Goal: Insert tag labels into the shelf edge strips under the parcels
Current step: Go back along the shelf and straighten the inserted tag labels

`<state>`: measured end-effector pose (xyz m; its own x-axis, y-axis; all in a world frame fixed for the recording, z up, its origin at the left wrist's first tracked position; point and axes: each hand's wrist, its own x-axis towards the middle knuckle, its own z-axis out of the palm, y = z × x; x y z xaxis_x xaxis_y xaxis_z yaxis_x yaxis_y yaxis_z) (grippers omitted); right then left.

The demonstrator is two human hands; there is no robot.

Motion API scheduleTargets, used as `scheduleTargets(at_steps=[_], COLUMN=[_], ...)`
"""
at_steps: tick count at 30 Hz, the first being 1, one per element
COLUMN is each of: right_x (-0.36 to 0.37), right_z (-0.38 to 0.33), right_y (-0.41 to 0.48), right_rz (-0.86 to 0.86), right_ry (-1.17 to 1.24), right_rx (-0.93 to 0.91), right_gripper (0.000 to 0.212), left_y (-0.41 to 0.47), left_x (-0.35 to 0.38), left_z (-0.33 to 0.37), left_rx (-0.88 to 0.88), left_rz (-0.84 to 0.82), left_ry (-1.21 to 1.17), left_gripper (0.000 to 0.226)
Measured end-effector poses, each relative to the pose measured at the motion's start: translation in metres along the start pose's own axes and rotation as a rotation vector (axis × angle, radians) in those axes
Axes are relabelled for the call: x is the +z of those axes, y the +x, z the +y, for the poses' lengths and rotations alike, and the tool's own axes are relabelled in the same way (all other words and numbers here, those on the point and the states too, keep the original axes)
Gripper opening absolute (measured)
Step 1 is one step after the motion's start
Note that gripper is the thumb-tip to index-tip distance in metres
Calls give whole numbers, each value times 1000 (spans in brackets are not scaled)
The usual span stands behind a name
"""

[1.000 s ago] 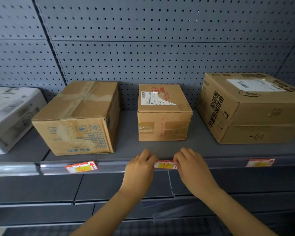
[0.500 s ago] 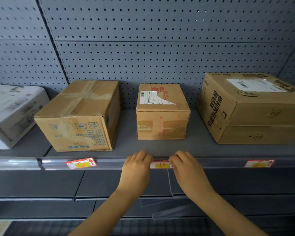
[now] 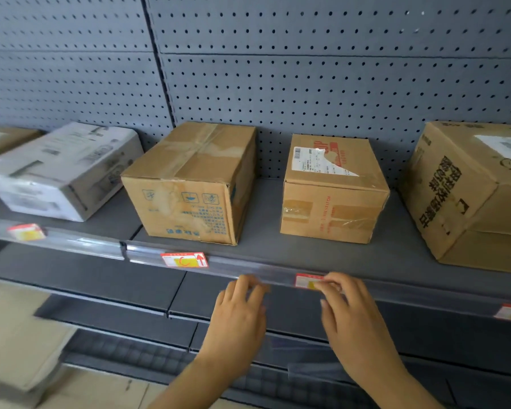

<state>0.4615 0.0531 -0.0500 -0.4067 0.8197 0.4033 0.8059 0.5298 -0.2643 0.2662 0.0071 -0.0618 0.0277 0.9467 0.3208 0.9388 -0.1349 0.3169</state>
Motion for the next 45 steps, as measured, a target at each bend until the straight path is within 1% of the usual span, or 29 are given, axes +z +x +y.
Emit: scheduleTargets(at_steps=[3,5,7,10,12,14,16,17,19,20,24,29,32,35,40,43,45], right_x=[18,31,42,57,68,77,85,89,93,94,94,90,91,96,99,100,101], right_z=[-28,-50,-74,-114,-140,-162,-176,-181,-190,-194,-205,-200,-202,-206,-203,-202,-203], right_y=[1,10,26,52,66,77,84,86,84,83,81,84,86,83,78,75,71], right_rz=[-20,-45,-61,-50,-32,-17,-13,-11,-11,-23,-40,-36,-25,-19,-33,-16,1], right_ry=[61,78,93,119,128,137,119,107,74,57,-10,-58,-61,-84,-86,-114,-133], right_rx=[-86,-162,-189,-146,-103,-61,-13,15,72,95,136,150,130,79,109,121,112], right_gripper=[29,27,25,29,29,27,24,23,21,19,20,18,23,32,49,51,46], left_y=[-13,-14,-8,6,14,19,23,26,30,31,32,25,25,23,14,9,4], left_x=[-19,-35,-49,-66,-71,-74,-76,-77,-78,-78,-72,-63,-67,-70,-64,-69,-77], left_z=[-37,-64,-93,-132,-155,-173,-187,-192,-200,-203,-210,-205,-206,-206,-201,-200,-205], left_rx=[-50,-61,-67,-27,34,123,199,225,274,297,354,322,325,353,348,382,340], left_rz=[37,65,89,107,102,118,99,77,40,23,-9,-48,-40,-56,-51,-53,-55], left_ry=[13,65,89,100,88,66,58,57,75,87,35,-108,-123,-73,-60,-77,-158], left_gripper=[44,32,28,25,18,4,2,6,26,31,41,56,55,52,55,46,46])
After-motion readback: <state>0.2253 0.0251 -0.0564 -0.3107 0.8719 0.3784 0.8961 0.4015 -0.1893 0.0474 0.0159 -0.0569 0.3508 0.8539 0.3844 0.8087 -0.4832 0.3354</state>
